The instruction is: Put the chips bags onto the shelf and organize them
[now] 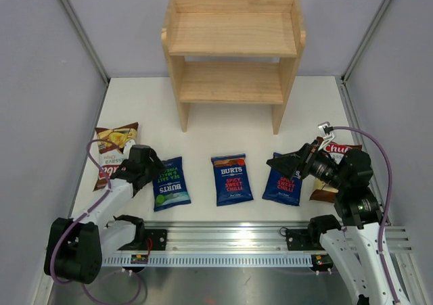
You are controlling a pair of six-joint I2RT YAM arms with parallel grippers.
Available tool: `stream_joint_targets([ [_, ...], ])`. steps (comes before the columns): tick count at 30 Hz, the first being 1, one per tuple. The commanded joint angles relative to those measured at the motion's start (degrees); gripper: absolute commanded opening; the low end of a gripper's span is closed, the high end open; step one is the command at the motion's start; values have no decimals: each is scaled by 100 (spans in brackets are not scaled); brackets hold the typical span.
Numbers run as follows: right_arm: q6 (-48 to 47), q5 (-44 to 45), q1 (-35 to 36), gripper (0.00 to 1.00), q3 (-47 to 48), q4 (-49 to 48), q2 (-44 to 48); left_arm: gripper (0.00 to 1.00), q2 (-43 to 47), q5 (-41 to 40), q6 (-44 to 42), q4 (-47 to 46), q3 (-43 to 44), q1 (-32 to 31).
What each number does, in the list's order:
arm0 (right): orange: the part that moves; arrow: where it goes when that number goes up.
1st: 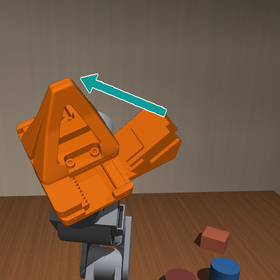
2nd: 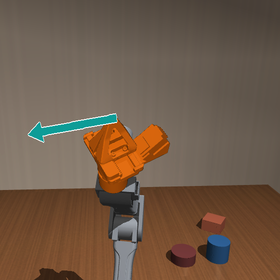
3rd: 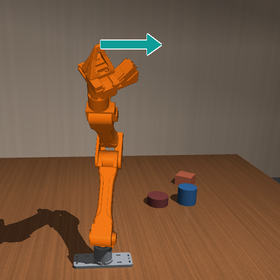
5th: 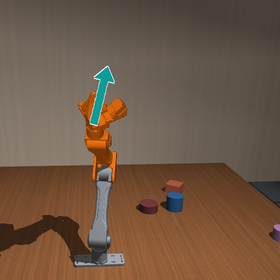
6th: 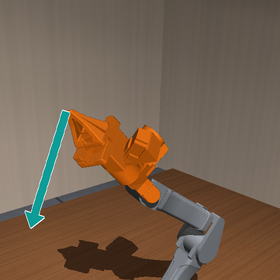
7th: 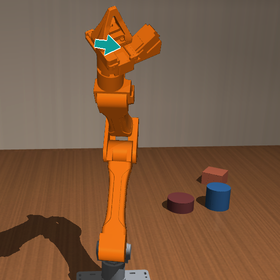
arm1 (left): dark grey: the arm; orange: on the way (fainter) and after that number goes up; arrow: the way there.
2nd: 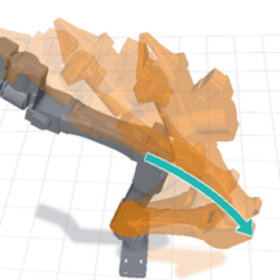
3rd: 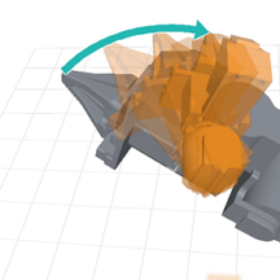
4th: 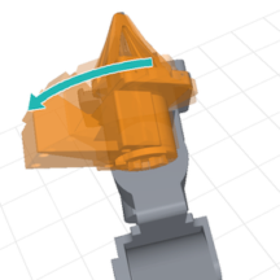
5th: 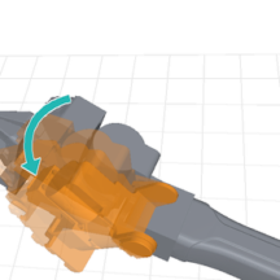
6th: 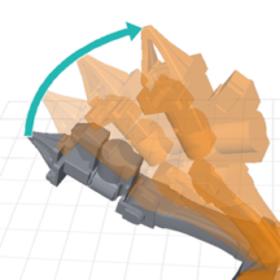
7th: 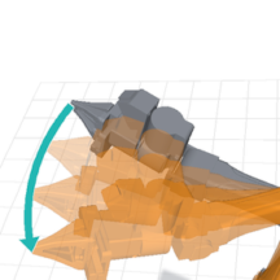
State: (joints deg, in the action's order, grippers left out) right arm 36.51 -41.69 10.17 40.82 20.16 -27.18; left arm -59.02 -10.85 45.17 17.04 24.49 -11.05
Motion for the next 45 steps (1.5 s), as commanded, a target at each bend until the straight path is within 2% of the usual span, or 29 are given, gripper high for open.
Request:
stream_joint_targets([
  [1,58,-137,28,99,14,-338,-51,67,-161,-163,299,-455,-172,33],
  [2,58,-137,28,99,23,-338,-59,66,-258,-180,465,-482,-190,33],
  [3,66,-137,28,100,31,-338,-68,58,-337,-198,536,-317,-147,33],
  [4,58,-137,28,99,40,-329,-68,39,-425,-250,589,-298,-94,15],
  [6,32,-111,28,100,75,-320,-86,34,-426,-242,818,-341,-129,6],
  [7,31,-85,28,99,93,-311,-103,25,-330,-242,966,-368,-207,6],
  [10,14,-76,28,99,93,-329,-156,18,-40,-329,1195,-421,-383,-29],
  [13,40,-146,20,99,-38,-495,-253,13,653,-478,1607,-307,-594,-108],
  [16,250,-356,28,99,-310,-1020,-428,0,1646,-479,1828,-219,-718,-204],
  [18,626,-497,28,99,-512,-1452,-639,0,2321,-488,1951,-131,-692,-283],
  [22,1576,-691,203,99,-1205,-3320,-1218,0,3080,-532,2372,124,-288,-354],
  [24,2033,-517,545,98,-1427,-4061,-1623,0,3239,-506,2488,107,2,-424],
  [25,2061,-211,982,98,-1488,-4543,-1772,0,3248,-453,2566,72,325,-451],
  [27,1957,98,1494,98,-1428,-4836,-2281,0,3161,-392,2611,11,713,-503],
  [29,1982,547,2116,97,-1445,-5678,-2711,0,2941,-225,2760,-77,1267,-539],
  [31,2009,1150,2513,96,-1524,-6651,-2932,0,2801,-23,3031,-481,1540,-556],
  [35,1536,2374,3507,97,-1384,-7473,-3503,0,2432,118,3813,-1429,1919,-723],
  [36,1299,2533,3848,97,-1297,-7561,-3618,0,2326,118,4050,-2023,1884,-862],
  [38,1052,2841,4096,98,-1059,-7930,-4003,0,2159,-22,4517,-2589,2014,-1065],
  [41,867,3026,4370,97,-848,-8790,-4583,0,1772,-276,4720,-2661,2401,-1566],
  [44,648,3456,4511,97,-795,-9511,-5042,0,1579,-812,4808,-2925,2578,-2277],
  [45,525,3640,4580,96,-812,-10018,-5269,0,1535,-1118,4843,-3030,2587,-2627],
])
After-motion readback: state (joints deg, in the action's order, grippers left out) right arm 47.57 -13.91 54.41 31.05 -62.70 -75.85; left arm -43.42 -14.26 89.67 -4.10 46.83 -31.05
